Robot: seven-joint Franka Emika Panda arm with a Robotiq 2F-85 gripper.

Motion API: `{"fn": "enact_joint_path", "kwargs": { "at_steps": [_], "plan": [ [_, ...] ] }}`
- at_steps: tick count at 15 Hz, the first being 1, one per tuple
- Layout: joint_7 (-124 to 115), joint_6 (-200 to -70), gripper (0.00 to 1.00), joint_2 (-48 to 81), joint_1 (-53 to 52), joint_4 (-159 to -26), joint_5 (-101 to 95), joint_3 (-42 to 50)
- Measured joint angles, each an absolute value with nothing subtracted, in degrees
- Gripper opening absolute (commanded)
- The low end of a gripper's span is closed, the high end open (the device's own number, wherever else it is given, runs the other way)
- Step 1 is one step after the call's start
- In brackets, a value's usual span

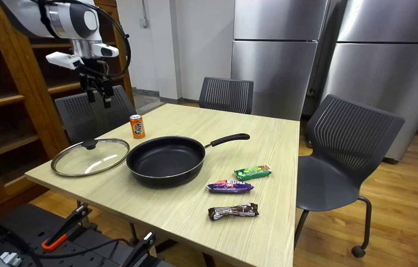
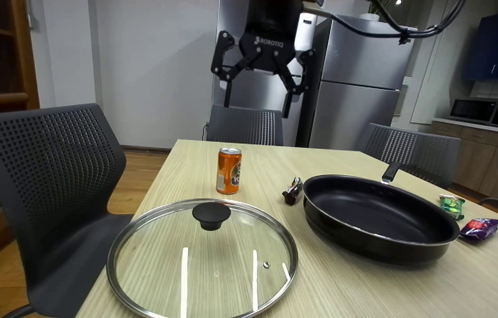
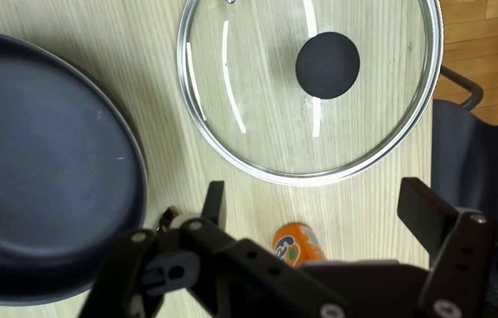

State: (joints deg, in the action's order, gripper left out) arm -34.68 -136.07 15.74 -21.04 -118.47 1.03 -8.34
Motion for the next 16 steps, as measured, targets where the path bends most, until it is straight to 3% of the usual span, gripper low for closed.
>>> {"fn": "enact_joint_path", "kwargs": {
  "at_steps": [16],
  "plan": [
    [-19.63,-136.71,1.0,0.11,-5.1,-134.69,16.62,-1.86]
  ]
}}
